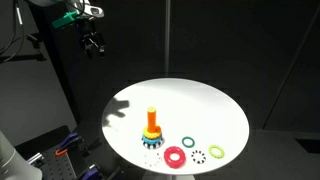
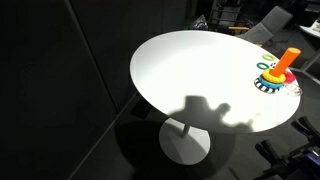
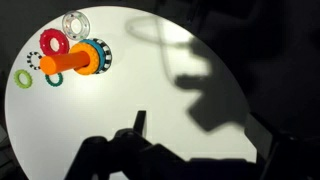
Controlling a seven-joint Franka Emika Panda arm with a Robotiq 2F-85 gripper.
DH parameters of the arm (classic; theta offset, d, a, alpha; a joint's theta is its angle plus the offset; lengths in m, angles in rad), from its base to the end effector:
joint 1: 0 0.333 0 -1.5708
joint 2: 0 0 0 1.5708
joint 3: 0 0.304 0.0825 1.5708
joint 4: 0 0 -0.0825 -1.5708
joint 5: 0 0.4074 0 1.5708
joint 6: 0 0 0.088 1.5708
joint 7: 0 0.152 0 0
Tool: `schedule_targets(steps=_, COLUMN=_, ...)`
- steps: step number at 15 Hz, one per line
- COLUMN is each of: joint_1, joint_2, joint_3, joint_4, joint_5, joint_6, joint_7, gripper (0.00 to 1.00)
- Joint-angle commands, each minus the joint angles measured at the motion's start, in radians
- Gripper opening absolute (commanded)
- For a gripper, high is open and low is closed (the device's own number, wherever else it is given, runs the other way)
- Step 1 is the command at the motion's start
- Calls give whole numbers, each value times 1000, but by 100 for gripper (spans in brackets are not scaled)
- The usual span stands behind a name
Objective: Pick up the red ring and put it on the ring holder
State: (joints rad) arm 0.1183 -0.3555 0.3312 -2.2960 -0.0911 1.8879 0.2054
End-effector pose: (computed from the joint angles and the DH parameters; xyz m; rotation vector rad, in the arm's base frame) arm 0.4213 0.1915 0.4129 2.9068 0.3686 -0.0094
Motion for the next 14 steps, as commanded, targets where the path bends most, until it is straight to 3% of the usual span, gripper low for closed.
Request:
schedule_targets(steps=1, joint_1=28, joint_2=4, joint_3=-25, joint_4=3, joint_5=-9, joint_6=-3, joint_7=8, gripper=100)
schedule_targets(steps=8, joint_1=28, joint_2=4, joint_3=-25, joint_4=3, joint_5=-9, joint_6=-3, joint_7=8, gripper=100)
schedule_targets(steps=14, joint_1=8, joint_2=8, joint_3=-91, joint_4=15, joint_5=3, joint_6=21, joint_7=-6, gripper=100)
